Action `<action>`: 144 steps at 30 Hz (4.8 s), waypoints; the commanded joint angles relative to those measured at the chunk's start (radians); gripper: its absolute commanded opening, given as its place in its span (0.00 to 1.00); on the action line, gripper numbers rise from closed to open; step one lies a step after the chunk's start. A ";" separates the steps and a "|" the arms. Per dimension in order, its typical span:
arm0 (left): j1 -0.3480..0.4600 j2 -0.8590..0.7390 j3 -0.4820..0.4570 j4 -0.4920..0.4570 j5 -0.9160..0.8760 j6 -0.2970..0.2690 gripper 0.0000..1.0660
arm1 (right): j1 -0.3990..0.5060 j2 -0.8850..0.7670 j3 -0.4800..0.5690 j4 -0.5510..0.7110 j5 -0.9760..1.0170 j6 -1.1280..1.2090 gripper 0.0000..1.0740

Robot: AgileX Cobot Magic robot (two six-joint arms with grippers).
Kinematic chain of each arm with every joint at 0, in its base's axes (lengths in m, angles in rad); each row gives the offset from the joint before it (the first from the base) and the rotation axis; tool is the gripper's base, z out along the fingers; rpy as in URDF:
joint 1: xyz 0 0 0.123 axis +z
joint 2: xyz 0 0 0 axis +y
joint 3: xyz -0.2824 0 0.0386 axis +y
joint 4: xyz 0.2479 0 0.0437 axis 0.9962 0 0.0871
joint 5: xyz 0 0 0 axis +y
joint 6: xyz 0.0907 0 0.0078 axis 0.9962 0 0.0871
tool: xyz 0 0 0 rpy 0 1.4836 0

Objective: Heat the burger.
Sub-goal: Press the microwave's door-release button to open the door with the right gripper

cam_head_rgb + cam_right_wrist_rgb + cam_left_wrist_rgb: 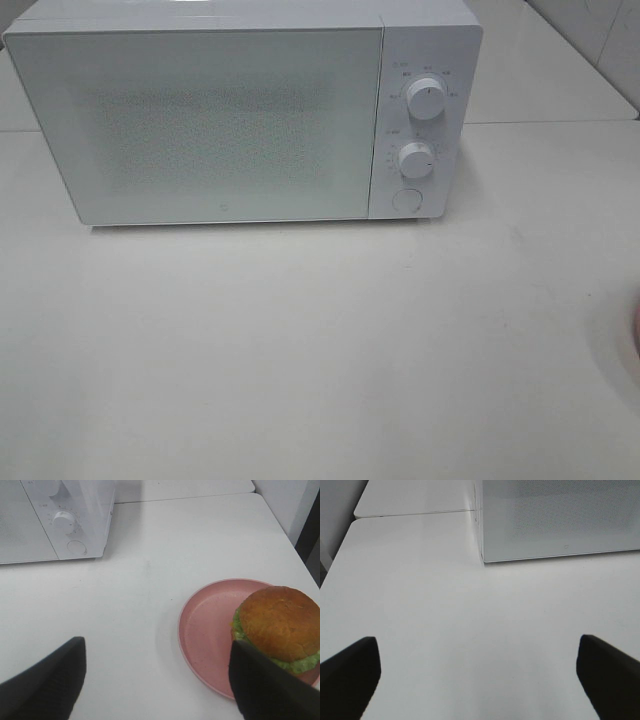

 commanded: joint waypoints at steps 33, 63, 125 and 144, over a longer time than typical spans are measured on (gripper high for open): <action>-0.004 -0.022 0.002 0.000 -0.003 -0.003 0.94 | -0.004 0.284 -0.051 -0.039 -0.342 0.002 0.71; -0.004 -0.022 0.002 0.000 -0.003 -0.003 0.94 | -0.004 0.737 -0.050 -0.079 -0.841 0.002 0.71; -0.004 -0.022 0.002 0.000 -0.003 -0.003 0.94 | 0.567 1.691 0.139 0.756 -2.226 -0.567 0.71; -0.004 -0.022 0.002 0.000 -0.003 -0.003 0.94 | 0.613 1.775 0.109 0.779 -2.243 -0.034 0.47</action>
